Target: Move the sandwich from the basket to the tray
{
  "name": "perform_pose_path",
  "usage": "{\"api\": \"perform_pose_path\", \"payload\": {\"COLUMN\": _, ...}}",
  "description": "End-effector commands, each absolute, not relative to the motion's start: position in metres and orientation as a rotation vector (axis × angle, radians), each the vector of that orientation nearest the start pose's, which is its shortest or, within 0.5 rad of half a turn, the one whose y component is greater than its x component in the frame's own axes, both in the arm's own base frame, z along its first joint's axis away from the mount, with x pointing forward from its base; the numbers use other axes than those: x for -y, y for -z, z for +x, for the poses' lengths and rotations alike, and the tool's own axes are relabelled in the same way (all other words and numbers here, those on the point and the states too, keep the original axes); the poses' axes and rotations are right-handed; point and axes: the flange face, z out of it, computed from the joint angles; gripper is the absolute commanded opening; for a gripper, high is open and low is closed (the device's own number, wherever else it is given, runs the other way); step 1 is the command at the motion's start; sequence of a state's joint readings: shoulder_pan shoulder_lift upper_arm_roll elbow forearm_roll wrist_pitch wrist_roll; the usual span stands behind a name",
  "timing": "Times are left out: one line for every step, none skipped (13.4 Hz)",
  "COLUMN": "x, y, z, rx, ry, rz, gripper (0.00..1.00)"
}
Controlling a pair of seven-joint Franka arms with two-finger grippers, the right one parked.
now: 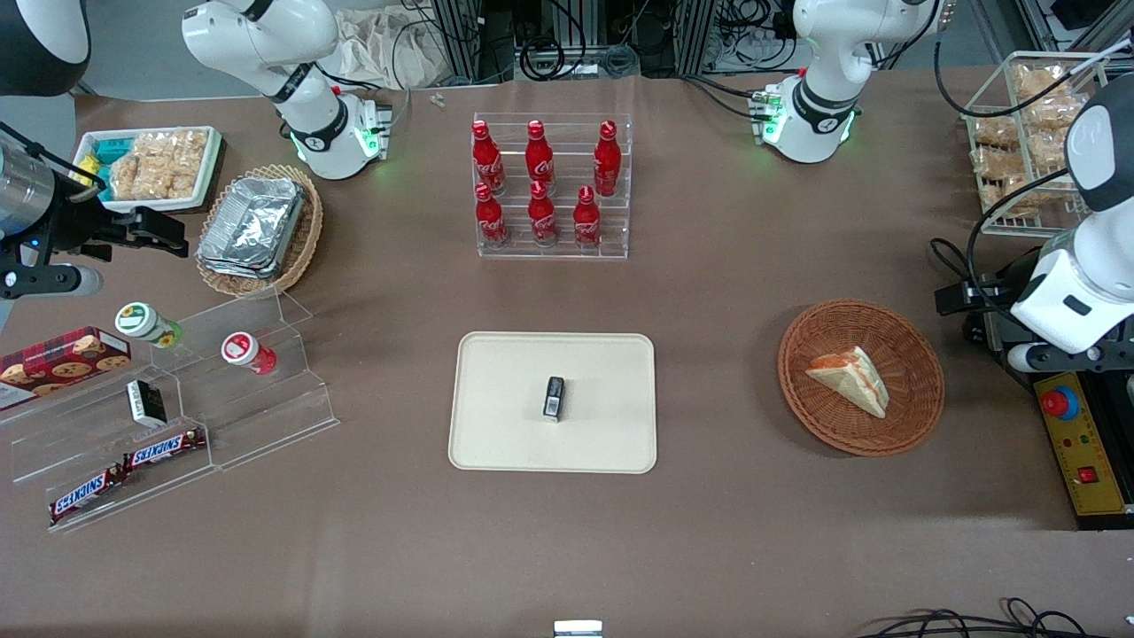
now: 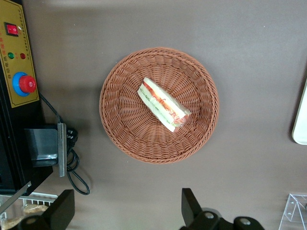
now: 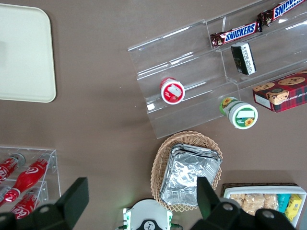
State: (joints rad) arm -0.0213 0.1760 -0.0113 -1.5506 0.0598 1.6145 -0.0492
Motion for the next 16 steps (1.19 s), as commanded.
{"api": "perform_pose_path", "payload": {"x": 0.01, "y": -0.542, "z": 0.607, "rx": 0.027, "ry": -0.179, "rz": -3.082, "gripper": 0.99}}
{"api": "perform_pose_path", "payload": {"x": 0.01, "y": -0.542, "z": 0.607, "rx": 0.027, "ry": -0.179, "rz": -3.078, "gripper": 0.99}}
{"api": "perform_pose_path", "payload": {"x": 0.011, "y": -0.54, "z": 0.608, "rx": 0.05, "ry": -0.182, "rz": -3.073, "gripper": 0.99}}
{"api": "perform_pose_path", "payload": {"x": 0.013, "y": -0.538, "z": 0.607, "rx": 0.043, "ry": -0.191, "rz": -3.072, "gripper": 0.99}}
{"api": "perform_pose_path", "payload": {"x": 0.014, "y": -0.534, "z": 0.607, "rx": 0.026, "ry": -0.203, "rz": -3.07, "gripper": 0.99}}
{"api": "perform_pose_path", "payload": {"x": 0.014, "y": -0.532, "z": 0.608, "rx": 0.03, "ry": -0.205, "rz": -3.068, "gripper": 0.99}}
{"api": "perform_pose_path", "payload": {"x": 0.016, "y": -0.531, "z": 0.608, "rx": 0.033, "ry": -0.206, "rz": -3.077, "gripper": 0.99}}
{"api": "perform_pose_path", "payload": {"x": 0.018, "y": -0.531, "z": 0.609, "rx": 0.037, "ry": -0.205, "rz": -3.085, "gripper": 0.99}}
{"api": "perform_pose_path", "payload": {"x": 0.027, "y": -0.53, "z": 0.607, "rx": 0.019, "ry": -0.219, "rz": -3.087, "gripper": 0.99}}
{"api": "perform_pose_path", "payload": {"x": 0.031, "y": -0.526, "z": 0.605, "rx": 0.02, "ry": -0.248, "rz": -3.095, "gripper": 0.99}}
{"api": "perform_pose_path", "payload": {"x": 0.032, "y": -0.522, "z": 0.602, "rx": 0.017, "ry": -0.279, "rz": -3.102, "gripper": 0.99}}
{"api": "perform_pose_path", "payload": {"x": 0.033, "y": -0.514, "z": 0.602, "rx": 0.024, "ry": -0.296, "rz": -3.104, "gripper": 0.99}}
{"api": "perform_pose_path", "payload": {"x": 0.033, "y": -0.507, "z": 0.605, "rx": 0.028, "ry": -0.311, "rz": -3.102, "gripper": 0.99}}
{"api": "perform_pose_path", "payload": {"x": 0.033, "y": -0.494, "z": 0.607, "rx": 0.03, "ry": -0.348, "rz": -3.095, "gripper": 0.99}}
{"api": "perform_pose_path", "payload": {"x": 0.033, "y": -0.48, "z": 0.604, "rx": 0.032, "ry": -0.385, "rz": -3.089, "gripper": 0.99}}
{"api": "perform_pose_path", "payload": {"x": 0.032, "y": -0.468, "z": 0.602, "rx": 0.045, "ry": -0.397, "rz": -3.084, "gripper": 0.99}}
